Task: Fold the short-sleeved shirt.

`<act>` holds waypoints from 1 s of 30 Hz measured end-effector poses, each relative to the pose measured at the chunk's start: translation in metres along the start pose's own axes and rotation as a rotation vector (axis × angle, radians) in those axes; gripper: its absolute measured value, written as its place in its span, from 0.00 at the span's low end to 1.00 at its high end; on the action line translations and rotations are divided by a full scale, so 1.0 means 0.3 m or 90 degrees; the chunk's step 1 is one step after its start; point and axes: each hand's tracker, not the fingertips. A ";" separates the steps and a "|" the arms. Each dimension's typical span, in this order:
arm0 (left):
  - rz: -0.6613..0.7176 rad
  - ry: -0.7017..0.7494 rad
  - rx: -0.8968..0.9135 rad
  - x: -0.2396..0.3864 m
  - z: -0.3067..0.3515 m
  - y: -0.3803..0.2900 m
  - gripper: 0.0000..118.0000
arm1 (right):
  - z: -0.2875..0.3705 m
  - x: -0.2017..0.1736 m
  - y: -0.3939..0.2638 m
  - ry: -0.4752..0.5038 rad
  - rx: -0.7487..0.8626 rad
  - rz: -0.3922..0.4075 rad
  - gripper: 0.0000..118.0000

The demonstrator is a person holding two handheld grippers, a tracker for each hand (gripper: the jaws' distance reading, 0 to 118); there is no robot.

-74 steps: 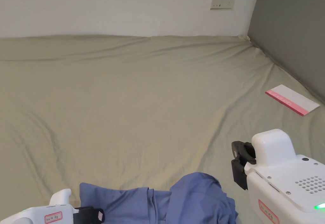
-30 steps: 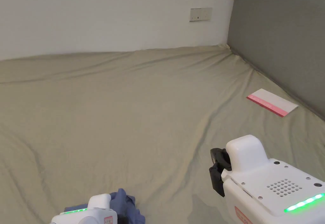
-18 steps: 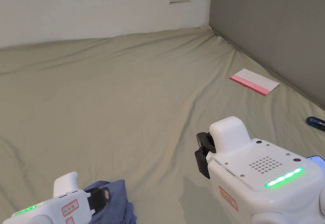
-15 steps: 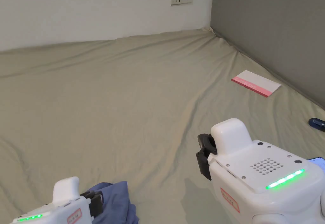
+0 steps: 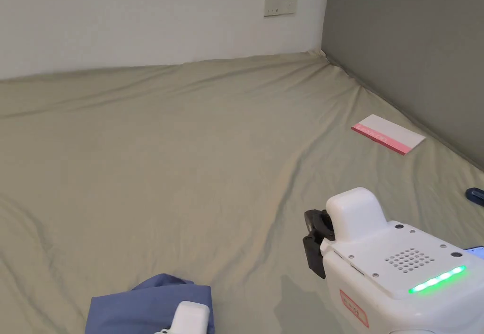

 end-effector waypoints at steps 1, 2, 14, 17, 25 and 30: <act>0.002 -0.011 0.002 0.013 0.004 -0.003 0.00 | -0.002 0.002 0.003 -0.001 0.000 0.000 0.02; 0.009 -0.033 0.000 0.022 0.007 -0.007 0.00 | -0.003 0.002 0.005 -0.001 0.001 -0.001 0.02; 0.130 -0.215 0.070 -0.158 0.220 -0.021 0.00 | -0.067 -0.063 0.035 0.033 0.008 0.006 0.02; 0.186 -0.153 0.131 -0.339 0.290 -0.010 0.00 | -0.125 -0.111 0.025 0.075 0.013 0.004 0.02; 0.241 -0.028 0.169 -0.651 0.362 -0.053 0.00 | -0.386 -0.393 -0.147 0.211 -0.129 0.047 0.02; 0.286 -0.028 0.142 -0.726 0.347 -0.097 0.00 | -0.566 -0.543 -0.332 0.243 -0.300 0.079 0.02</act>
